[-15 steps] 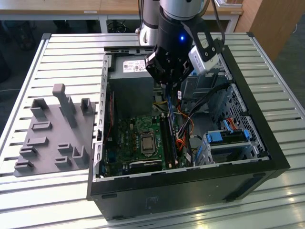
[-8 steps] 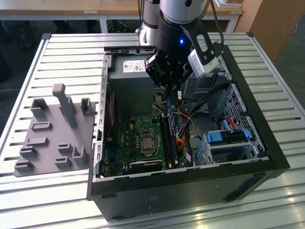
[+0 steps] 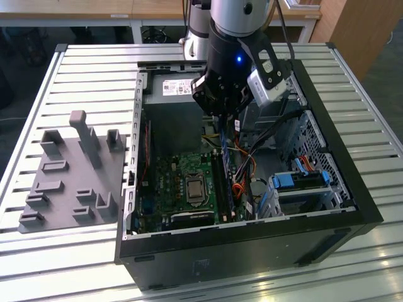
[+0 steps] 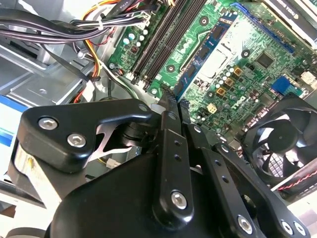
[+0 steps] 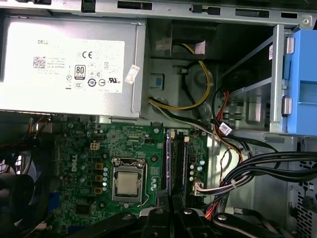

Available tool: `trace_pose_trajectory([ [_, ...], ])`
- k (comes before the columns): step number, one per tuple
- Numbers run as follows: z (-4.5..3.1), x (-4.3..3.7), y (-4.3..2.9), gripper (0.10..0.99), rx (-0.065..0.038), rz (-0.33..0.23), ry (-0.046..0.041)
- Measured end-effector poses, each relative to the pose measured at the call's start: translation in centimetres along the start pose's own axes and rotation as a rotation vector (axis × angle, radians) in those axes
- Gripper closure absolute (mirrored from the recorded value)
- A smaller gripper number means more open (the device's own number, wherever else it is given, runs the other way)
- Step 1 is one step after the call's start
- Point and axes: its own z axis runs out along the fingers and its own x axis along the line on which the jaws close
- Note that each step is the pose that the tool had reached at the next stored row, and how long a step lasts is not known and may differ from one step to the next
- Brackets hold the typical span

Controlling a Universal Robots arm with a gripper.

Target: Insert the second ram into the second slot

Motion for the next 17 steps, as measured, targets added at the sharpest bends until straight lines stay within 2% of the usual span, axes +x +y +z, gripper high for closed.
trace_pose_trajectory([
  [17,0.82,0.01,-0.02,0.949,0.0,0.0,0.0001],
])
